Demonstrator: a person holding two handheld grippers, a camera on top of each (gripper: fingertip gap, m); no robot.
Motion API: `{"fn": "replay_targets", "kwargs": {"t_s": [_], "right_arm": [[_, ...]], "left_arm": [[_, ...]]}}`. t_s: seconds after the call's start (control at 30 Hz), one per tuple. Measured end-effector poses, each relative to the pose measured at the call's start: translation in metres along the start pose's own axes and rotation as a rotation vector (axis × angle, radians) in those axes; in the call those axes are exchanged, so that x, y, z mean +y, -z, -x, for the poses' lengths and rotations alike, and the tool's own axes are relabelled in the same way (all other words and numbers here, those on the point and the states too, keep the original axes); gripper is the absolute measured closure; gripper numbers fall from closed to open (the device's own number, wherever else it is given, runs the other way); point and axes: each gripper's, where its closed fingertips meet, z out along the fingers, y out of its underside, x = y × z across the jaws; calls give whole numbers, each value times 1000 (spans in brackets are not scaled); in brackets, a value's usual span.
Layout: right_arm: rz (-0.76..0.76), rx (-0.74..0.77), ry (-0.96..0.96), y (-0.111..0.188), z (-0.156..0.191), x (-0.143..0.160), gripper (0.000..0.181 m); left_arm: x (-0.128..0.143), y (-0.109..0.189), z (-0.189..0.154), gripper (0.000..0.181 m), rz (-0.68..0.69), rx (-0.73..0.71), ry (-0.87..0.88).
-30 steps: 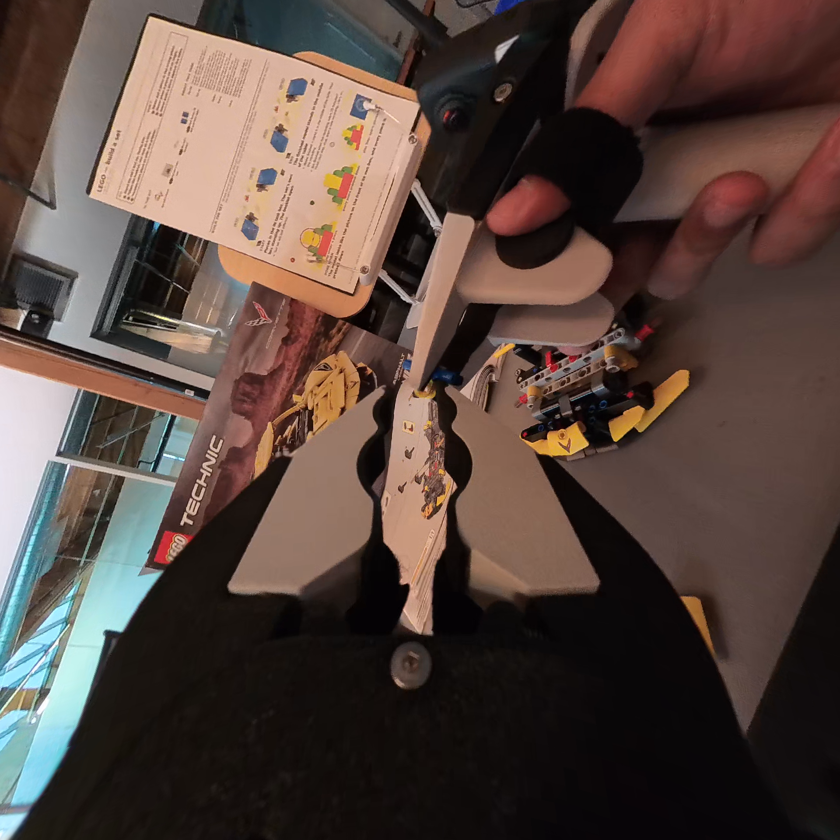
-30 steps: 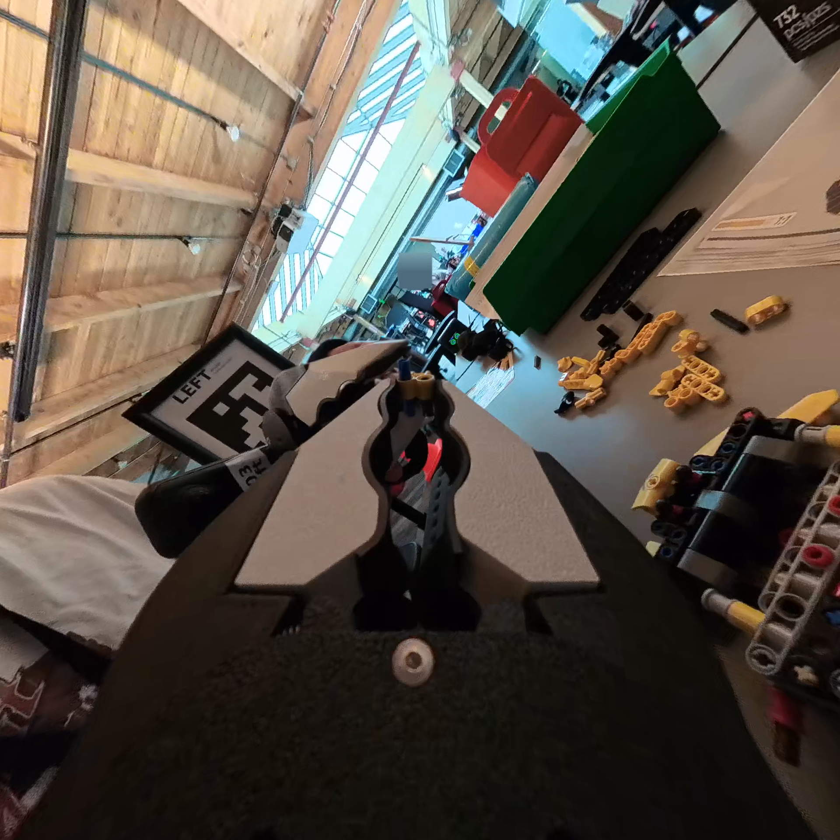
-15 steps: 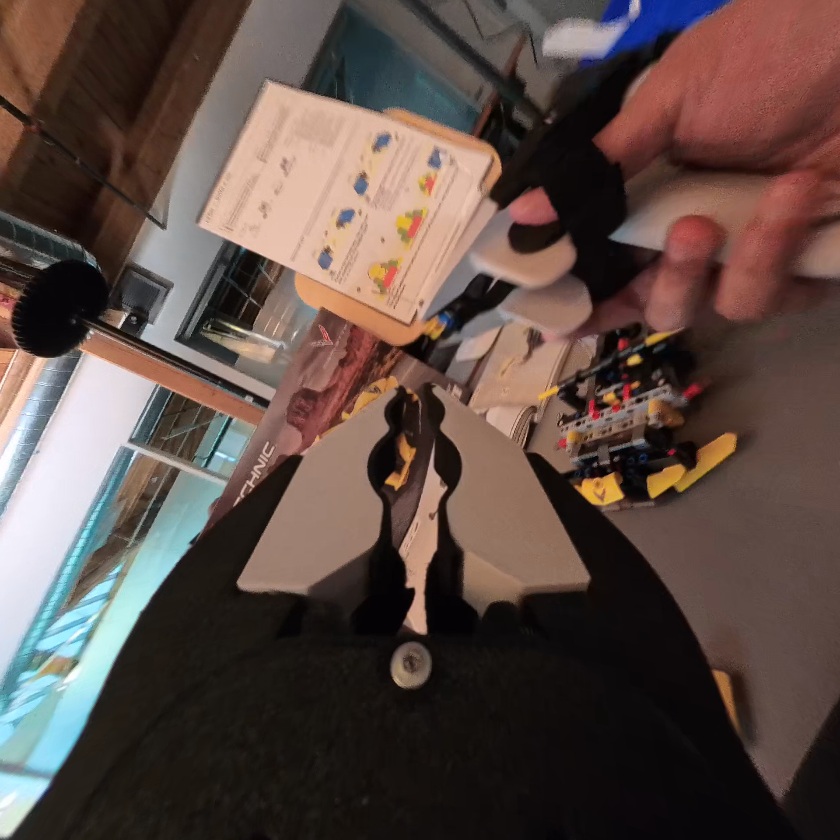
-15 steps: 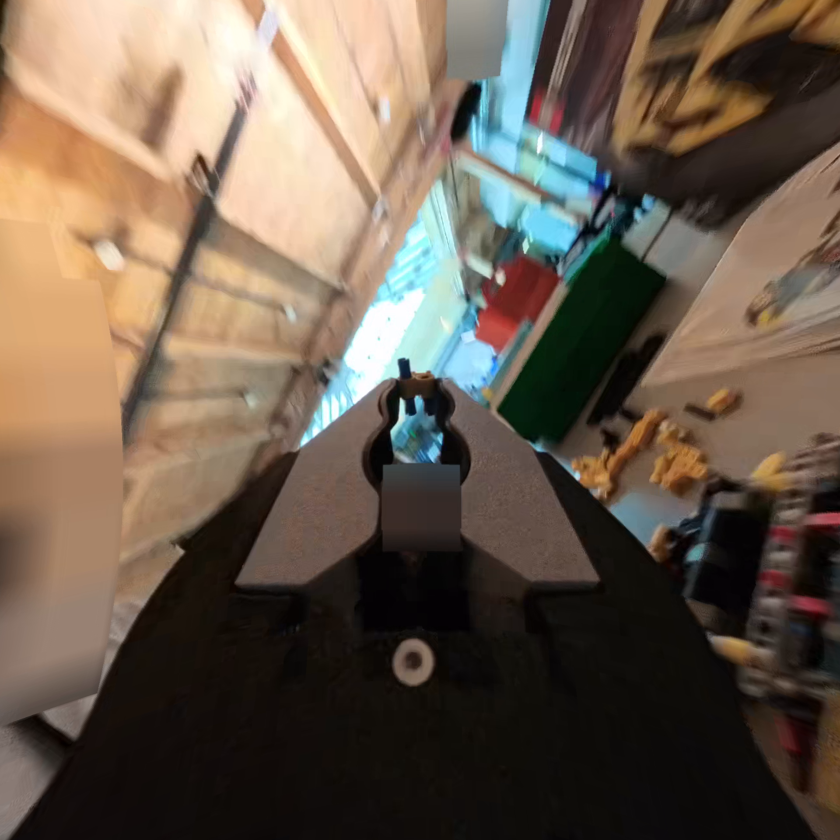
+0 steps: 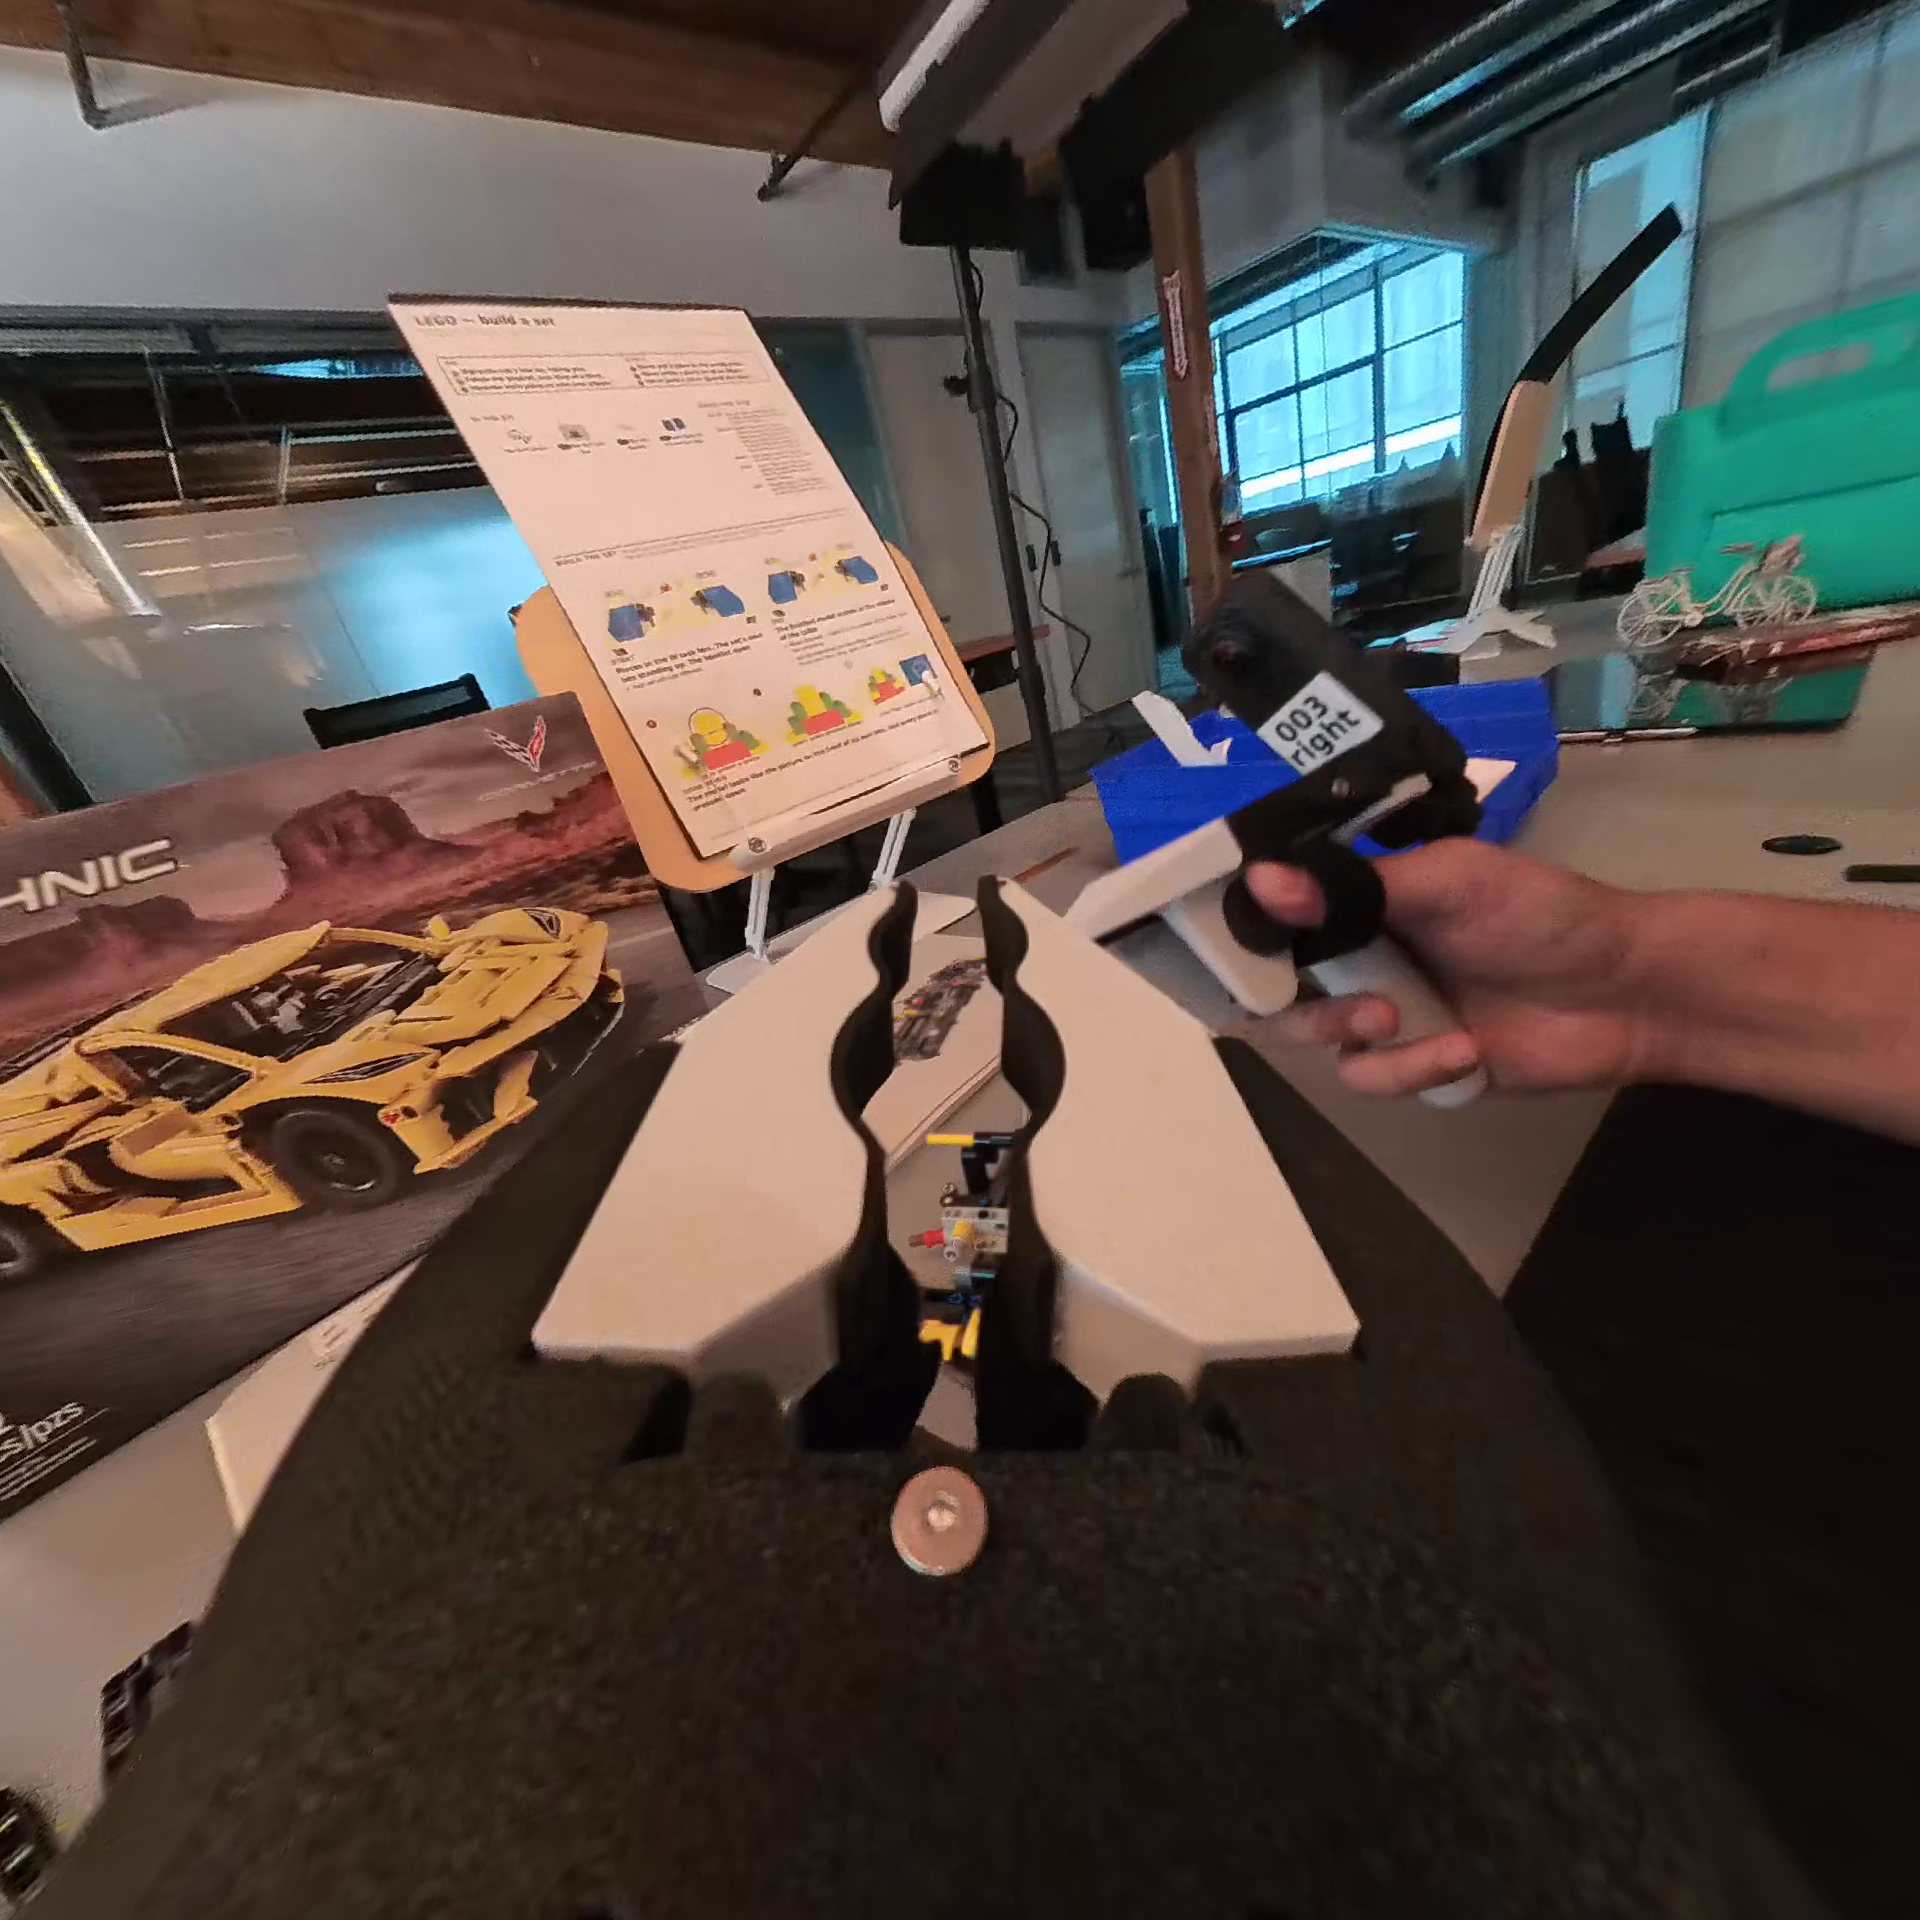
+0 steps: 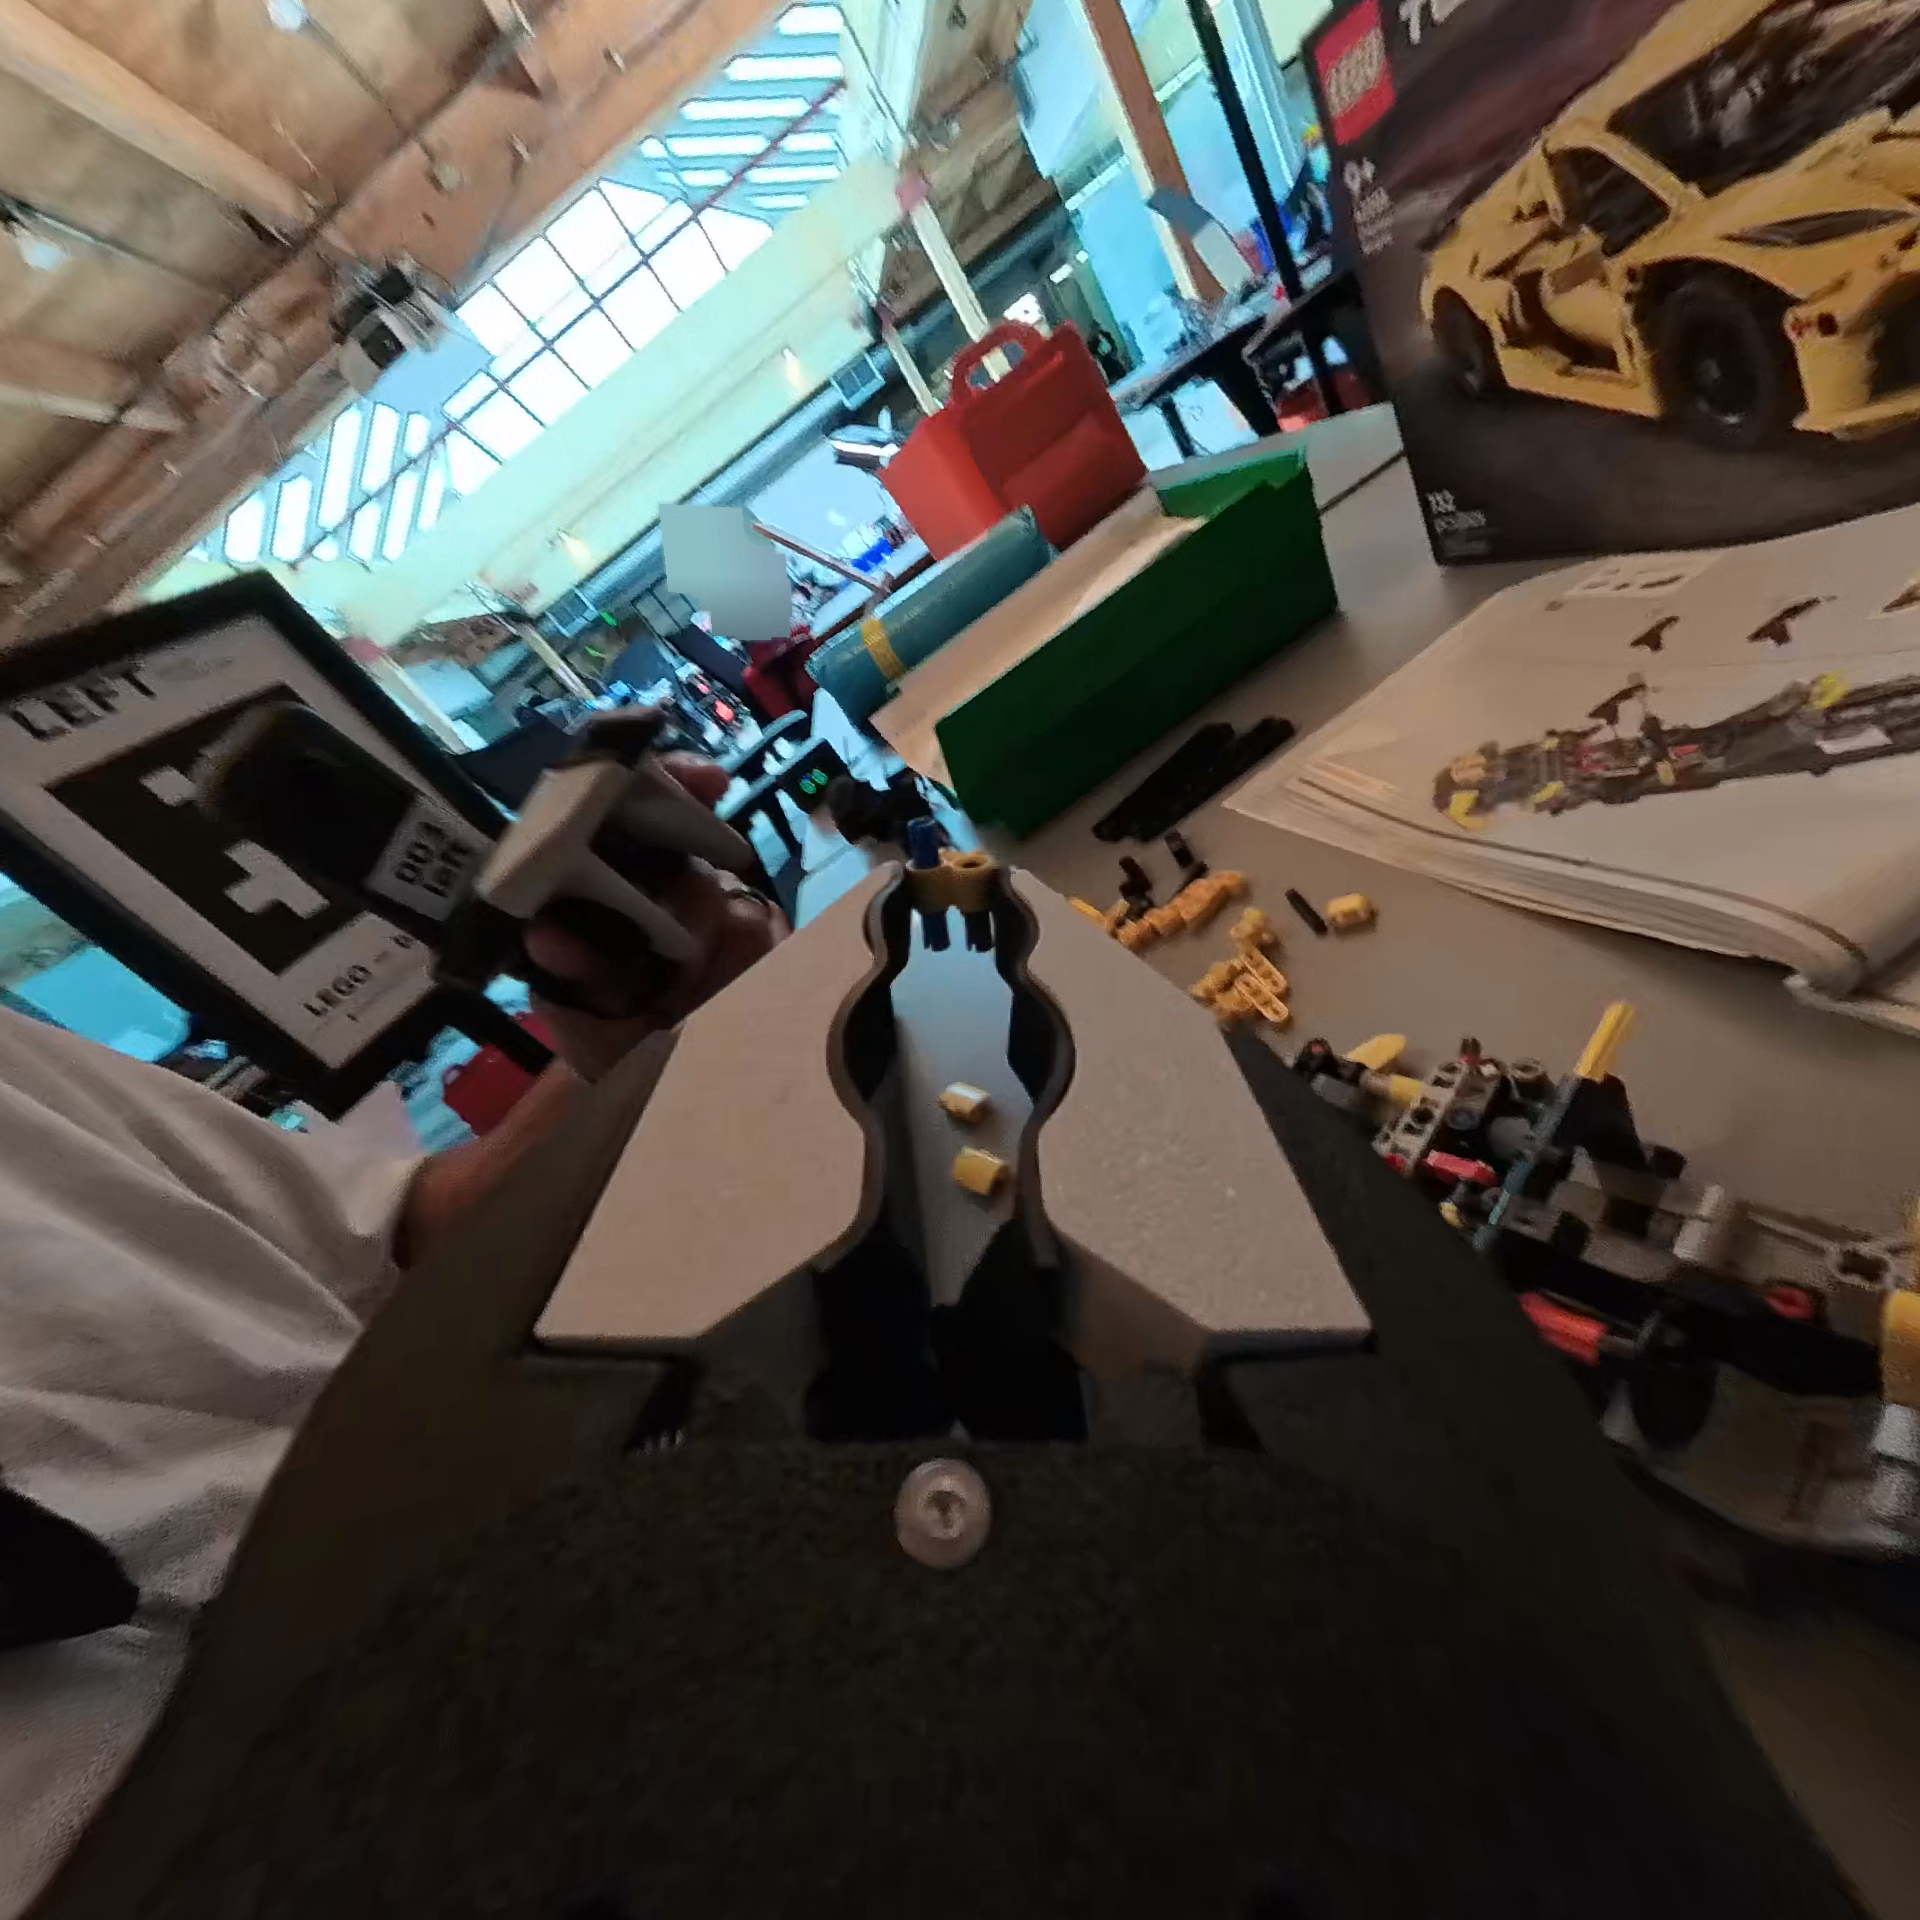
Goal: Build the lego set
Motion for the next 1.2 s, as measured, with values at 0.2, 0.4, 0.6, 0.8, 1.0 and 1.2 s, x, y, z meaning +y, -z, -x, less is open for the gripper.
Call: {"fn": "replay_targets", "kwargs": {"t_s": [0.2,0.4,0.6,0.8,1.0,1.2], "right_arm": [[216,160,143,-13,-21,39,166],[551,269,306,-41,-37,102,166],[689,348,423,-72,-47,132,166],[756,351,473,-85,-42,142,166],[815,373,482,-89,-47,156,166],[769,361,433,-82,-41,151,153]], "left_arm": [[-5,6,-1,167,-22,15,13],[-8,11,-1,168,-29,13,-5],[3,35,23,179,29,-47,-30],[40,62,30,181,171,-49,5],[57,77,27,181,186,-26,109],[94,74,23,174,331,-37,232]]}}
